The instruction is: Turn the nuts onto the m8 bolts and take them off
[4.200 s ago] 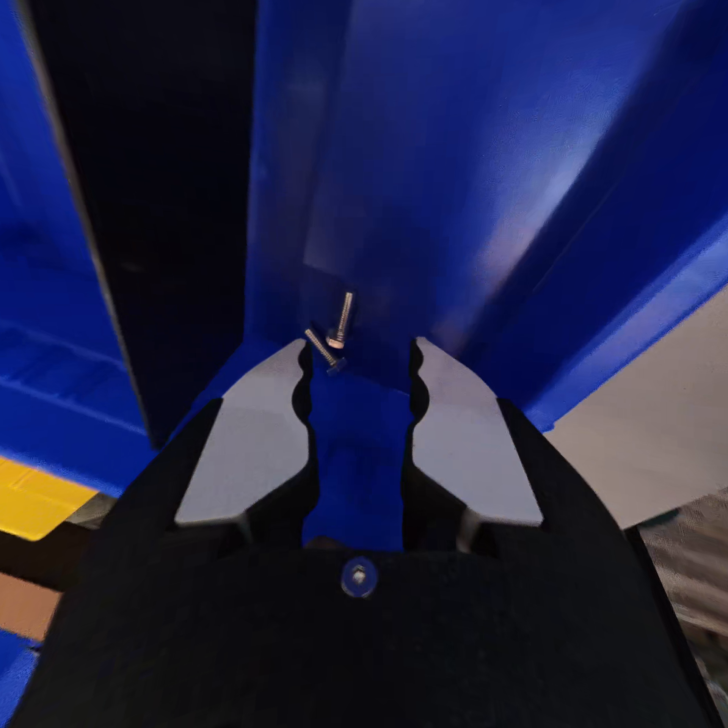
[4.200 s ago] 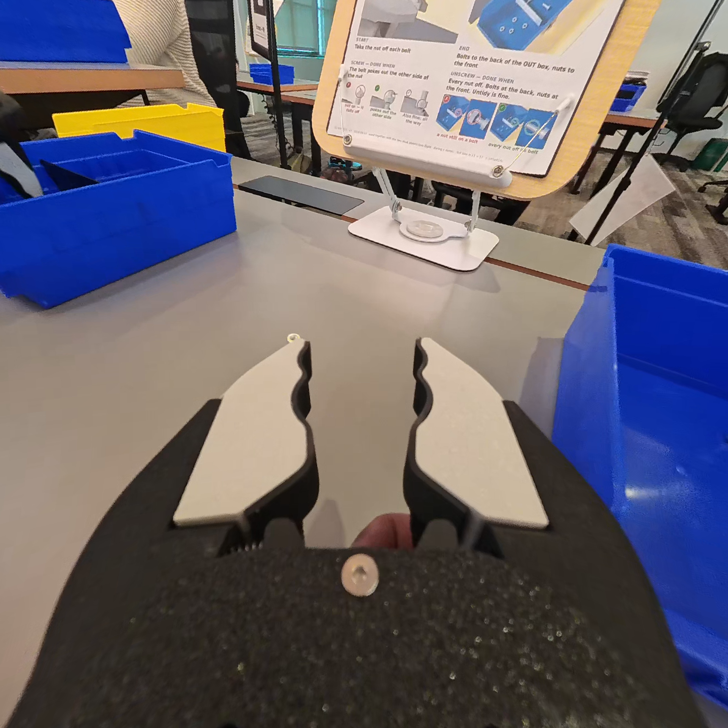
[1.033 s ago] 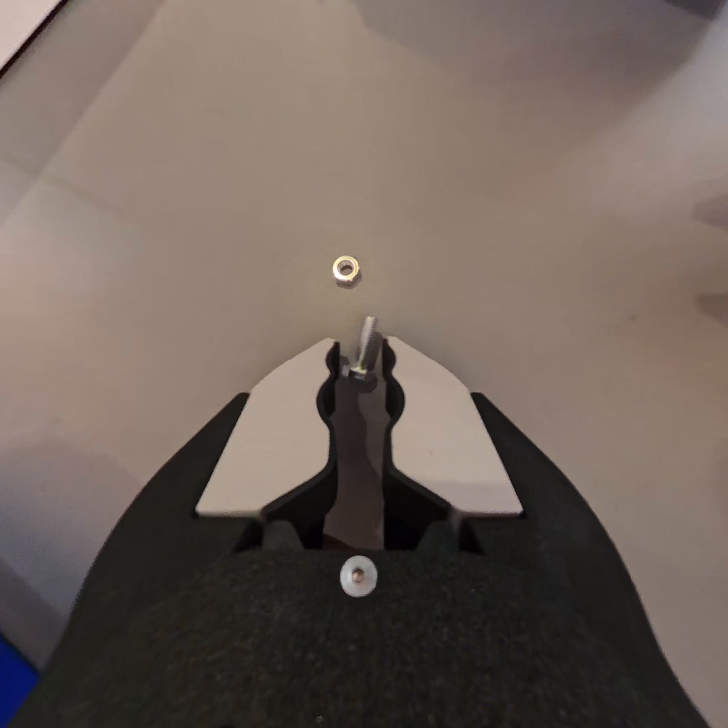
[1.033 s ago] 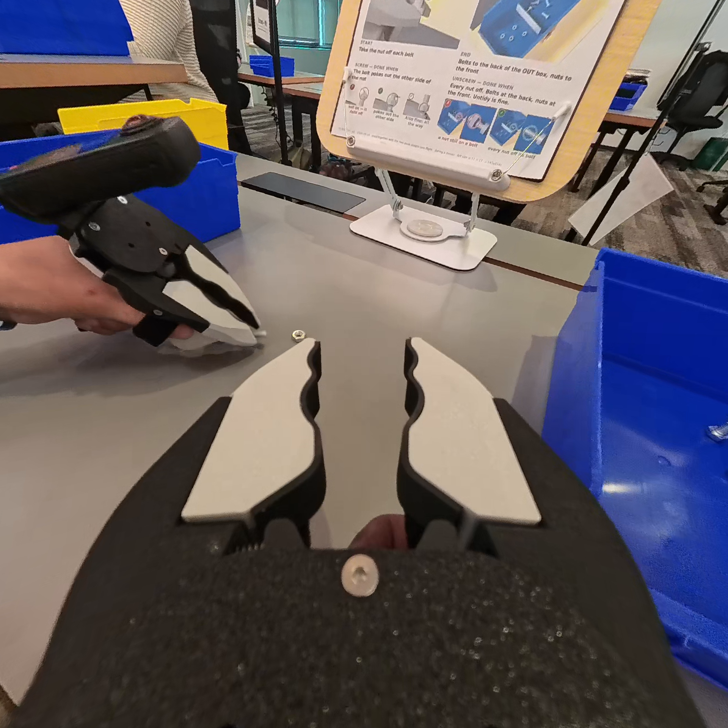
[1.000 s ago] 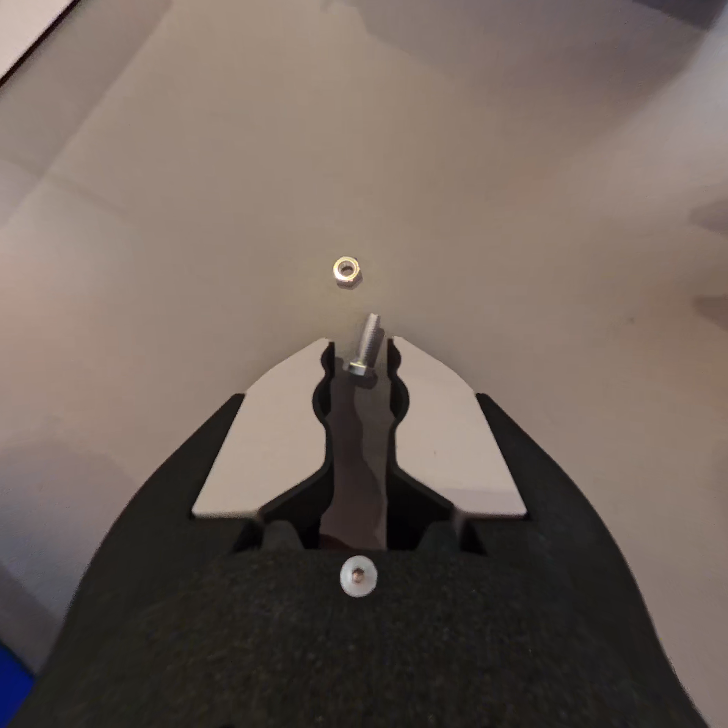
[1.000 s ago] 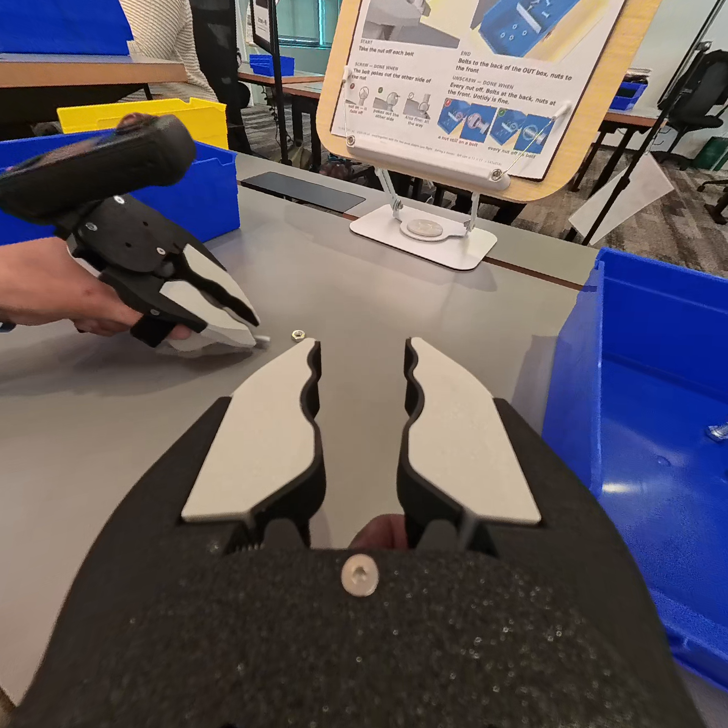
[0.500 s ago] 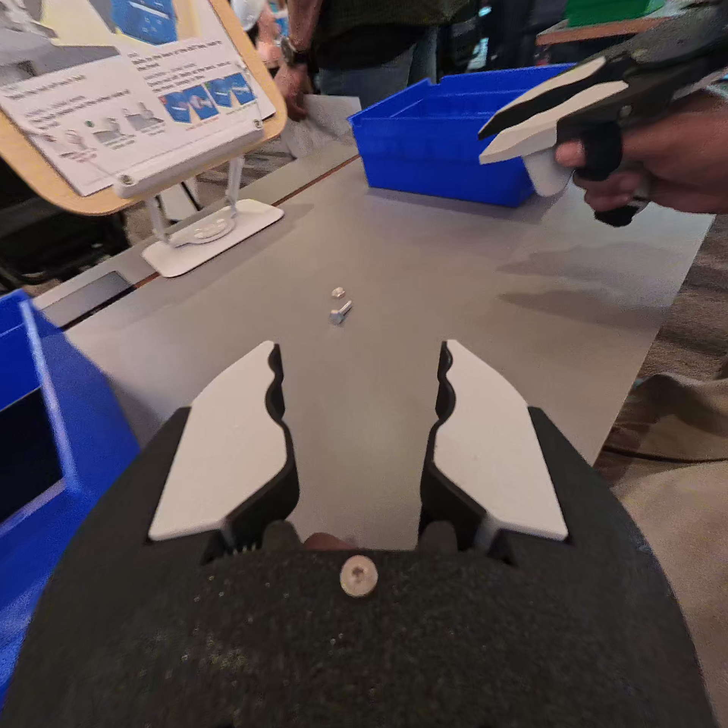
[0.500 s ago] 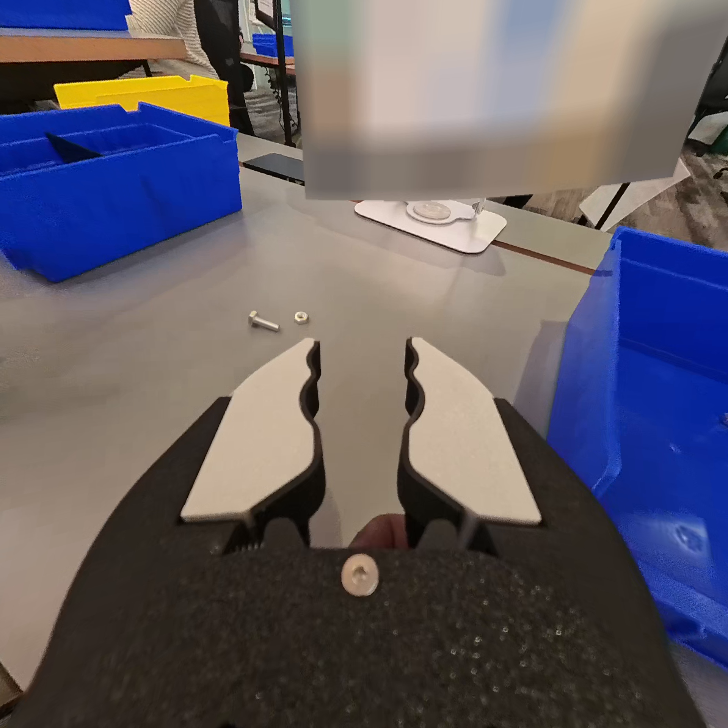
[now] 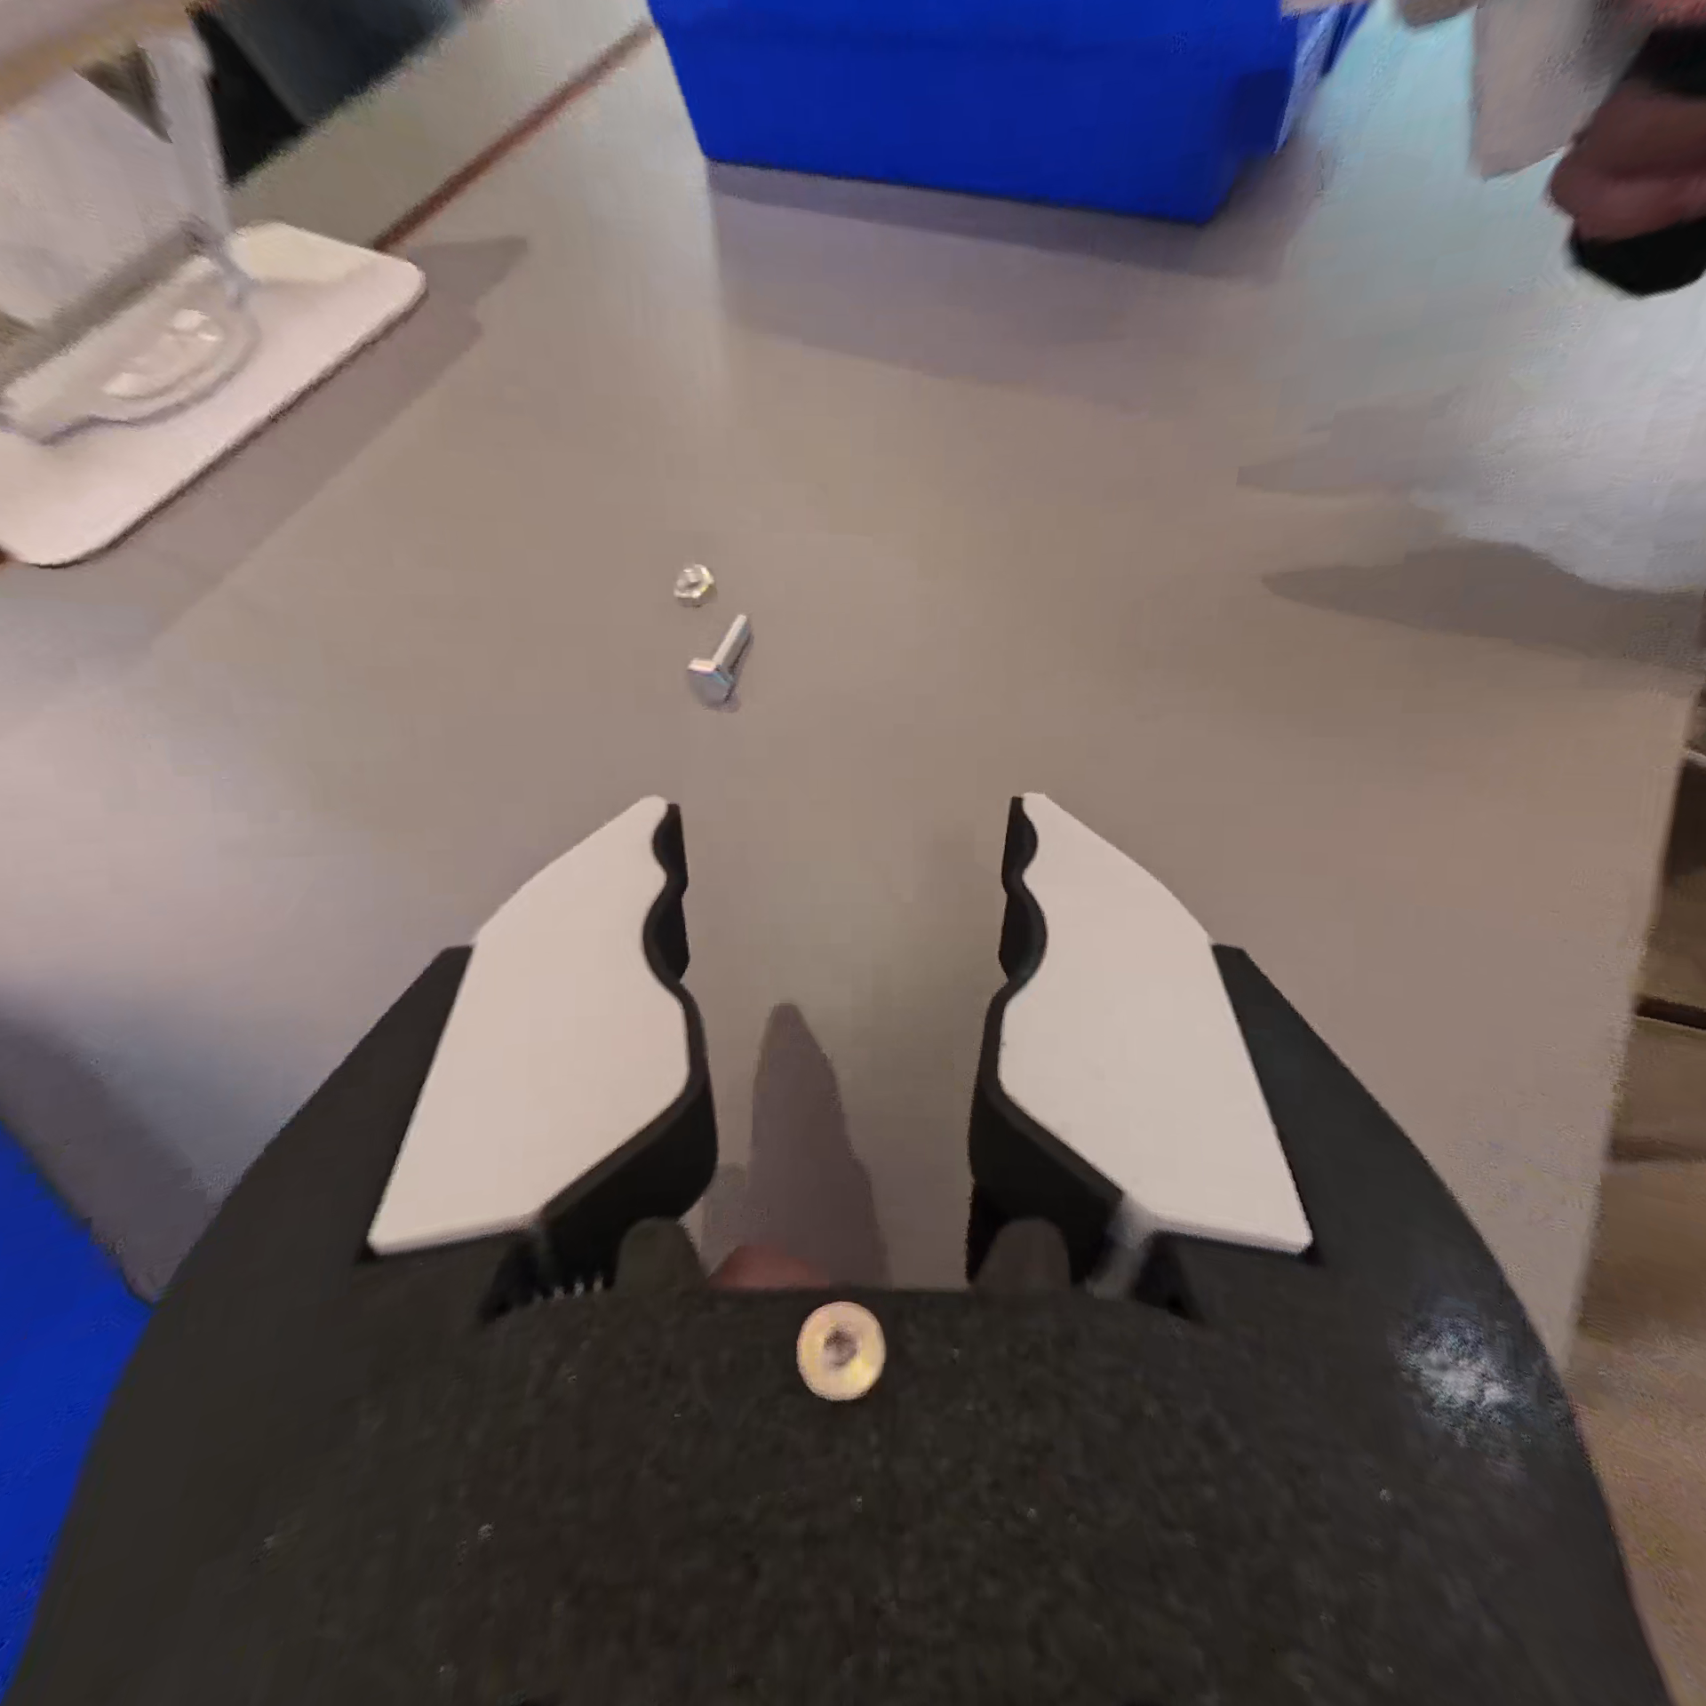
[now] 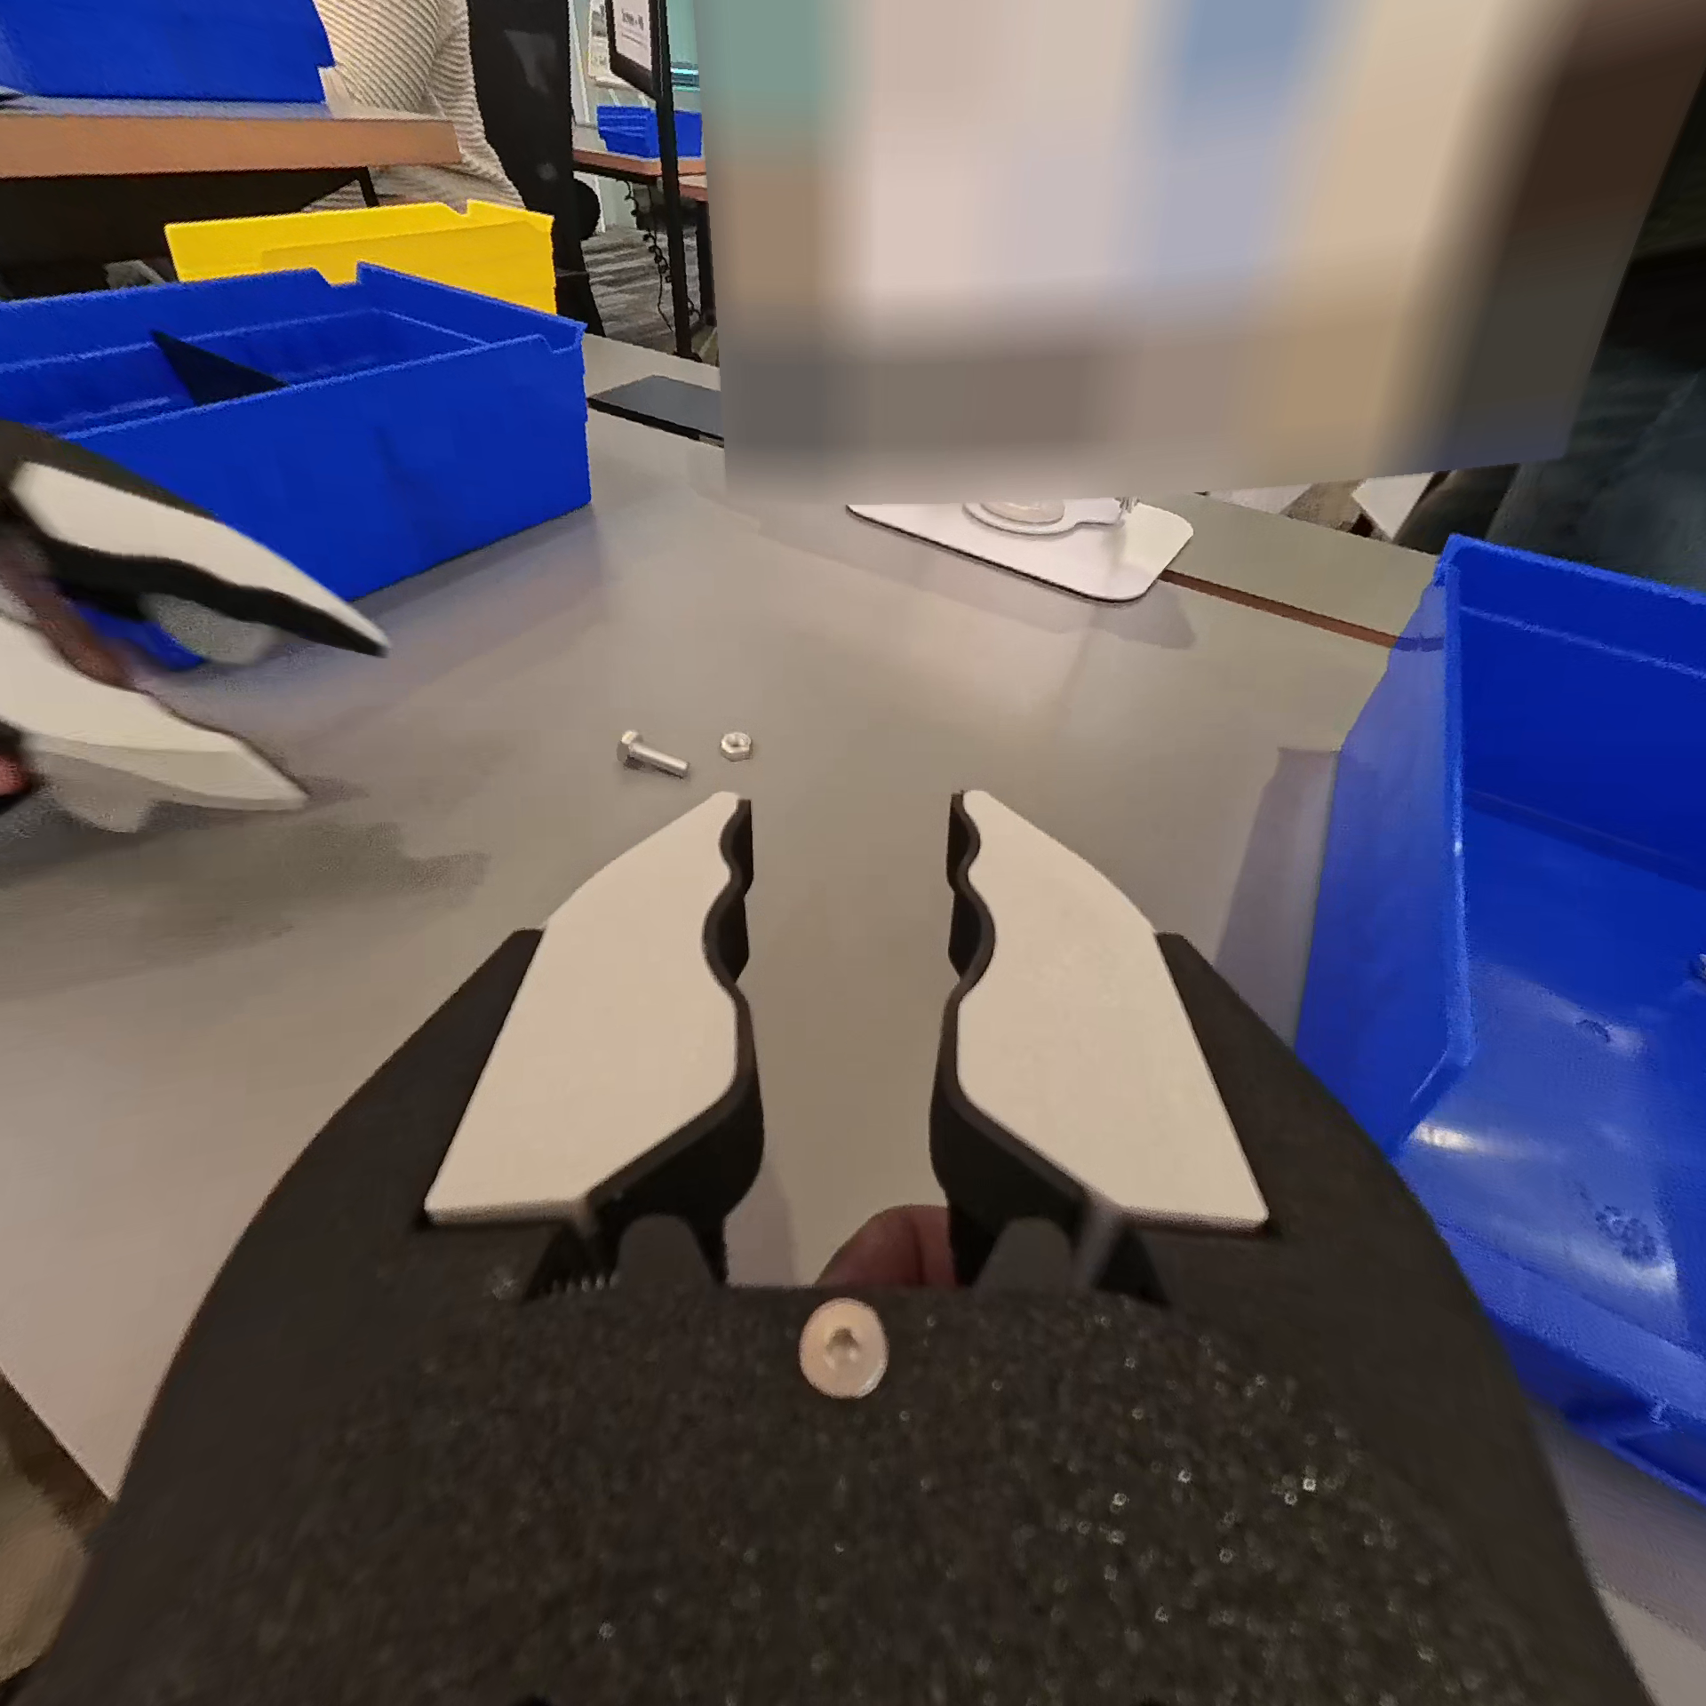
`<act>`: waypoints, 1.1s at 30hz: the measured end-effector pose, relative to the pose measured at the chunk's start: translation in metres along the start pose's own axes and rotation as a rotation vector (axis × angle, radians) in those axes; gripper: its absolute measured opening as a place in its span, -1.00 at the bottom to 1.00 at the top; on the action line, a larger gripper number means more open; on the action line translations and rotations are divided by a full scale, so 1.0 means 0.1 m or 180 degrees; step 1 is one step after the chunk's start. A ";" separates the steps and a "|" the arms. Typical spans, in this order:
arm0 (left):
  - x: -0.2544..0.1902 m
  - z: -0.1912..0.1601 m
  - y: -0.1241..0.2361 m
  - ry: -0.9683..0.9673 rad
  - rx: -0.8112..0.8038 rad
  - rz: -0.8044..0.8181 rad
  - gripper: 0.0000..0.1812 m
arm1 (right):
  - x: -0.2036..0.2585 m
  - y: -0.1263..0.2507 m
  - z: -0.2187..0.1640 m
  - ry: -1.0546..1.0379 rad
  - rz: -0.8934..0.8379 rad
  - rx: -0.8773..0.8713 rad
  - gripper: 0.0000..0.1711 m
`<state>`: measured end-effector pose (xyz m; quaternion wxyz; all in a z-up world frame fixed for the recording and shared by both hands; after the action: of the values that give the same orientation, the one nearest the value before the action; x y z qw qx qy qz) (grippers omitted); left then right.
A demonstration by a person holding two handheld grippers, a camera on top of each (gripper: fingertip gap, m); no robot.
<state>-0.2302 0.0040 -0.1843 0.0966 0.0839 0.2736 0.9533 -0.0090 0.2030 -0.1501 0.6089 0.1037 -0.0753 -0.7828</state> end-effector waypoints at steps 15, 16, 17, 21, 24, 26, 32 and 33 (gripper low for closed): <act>0.55 0.16 -0.98 -0.0106 0.0700 -0.0567 -0.39 | -0.18 -0.01 0.01 -0.0051 -0.0047 -0.0027 -0.54; 0.56 0.16 -1.00 -0.0087 0.0710 -0.0610 -0.45 | -0.20 -0.01 0.00 -0.0063 -0.0050 -0.0029 -0.54; 0.55 0.16 -0.98 -0.0067 0.0713 -0.0671 -0.49 | -0.21 -0.01 0.00 -0.0072 -0.0051 -0.0029 -0.55; 0.60 0.15 -0.99 -0.0026 0.0705 -0.0742 -0.87 | -0.22 -0.02 -0.01 -0.0095 -0.0060 -0.0024 -0.55; 0.61 0.15 -0.99 -0.0001 0.0703 -0.0812 -0.88 | -0.23 -0.03 -0.01 -0.0100 -0.0055 -0.0016 -0.56; 0.59 0.15 -0.99 -0.0070 0.0695 -0.0807 -0.89 | -0.23 -0.03 -0.01 -0.0097 -0.0059 -0.0020 -0.56; 0.54 0.15 -0.97 -0.0262 0.0644 -0.0762 -0.91 | -0.22 -0.03 -0.01 -0.0109 -0.0063 -0.0038 -0.57; 0.53 0.16 -0.97 -0.0302 0.0603 -0.0703 -0.91 | -0.22 -0.03 0.00 -0.0106 -0.0065 -0.0040 -0.57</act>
<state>-0.2646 0.1045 -0.2177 0.2054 0.1070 0.3651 0.9017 -0.0068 0.2247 -0.1492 0.6002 0.0876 -0.0794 -0.7910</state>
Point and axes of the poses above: each gripper's, where its closed fingertips meet, y back along the fingers, z out of its top, x = y × z across the jaws, the point moved 10 cm from there along y, back along the fingers, and after that the axes turned 2 degrees about -z, right-handed, at the moved point
